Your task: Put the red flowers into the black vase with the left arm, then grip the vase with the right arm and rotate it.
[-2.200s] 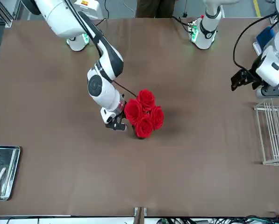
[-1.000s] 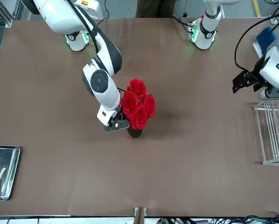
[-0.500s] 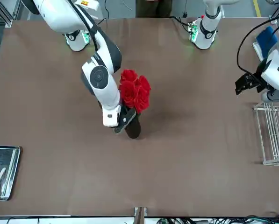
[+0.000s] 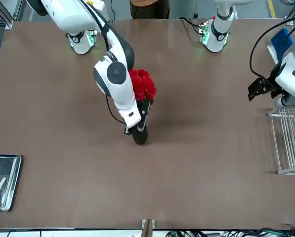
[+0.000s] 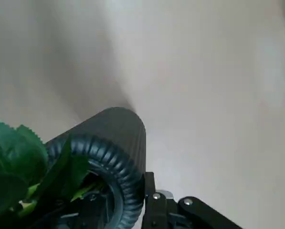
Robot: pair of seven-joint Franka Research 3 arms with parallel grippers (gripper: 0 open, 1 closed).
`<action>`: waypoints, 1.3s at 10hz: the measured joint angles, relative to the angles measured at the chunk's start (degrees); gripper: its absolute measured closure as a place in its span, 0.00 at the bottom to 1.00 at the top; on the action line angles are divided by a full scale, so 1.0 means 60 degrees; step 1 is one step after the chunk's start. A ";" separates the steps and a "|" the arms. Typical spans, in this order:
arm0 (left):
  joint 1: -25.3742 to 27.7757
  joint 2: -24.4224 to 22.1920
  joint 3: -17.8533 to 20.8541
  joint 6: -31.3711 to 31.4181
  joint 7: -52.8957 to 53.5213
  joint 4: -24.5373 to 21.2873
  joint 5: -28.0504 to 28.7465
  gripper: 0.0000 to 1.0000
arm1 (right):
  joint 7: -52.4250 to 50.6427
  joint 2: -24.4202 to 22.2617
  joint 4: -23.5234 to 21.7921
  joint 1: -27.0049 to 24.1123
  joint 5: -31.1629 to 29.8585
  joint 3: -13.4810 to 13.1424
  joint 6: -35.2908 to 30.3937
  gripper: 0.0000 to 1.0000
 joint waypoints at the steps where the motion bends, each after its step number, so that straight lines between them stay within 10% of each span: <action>1: 0.0003 0.0000 0.0026 0.0000 0.0000 0.0014 0.0000 0.00 | -0.0399 0.0141 0.0099 -0.0001 -0.0010 -0.0017 0.0000 0.73; 13: -0.0001 0.0001 -0.0010 0.0000 0.0001 0.0092 0.0000 0.00 | -0.0601 0.0376 0.0366 -0.0053 -0.0010 -0.0058 -0.0142 0.49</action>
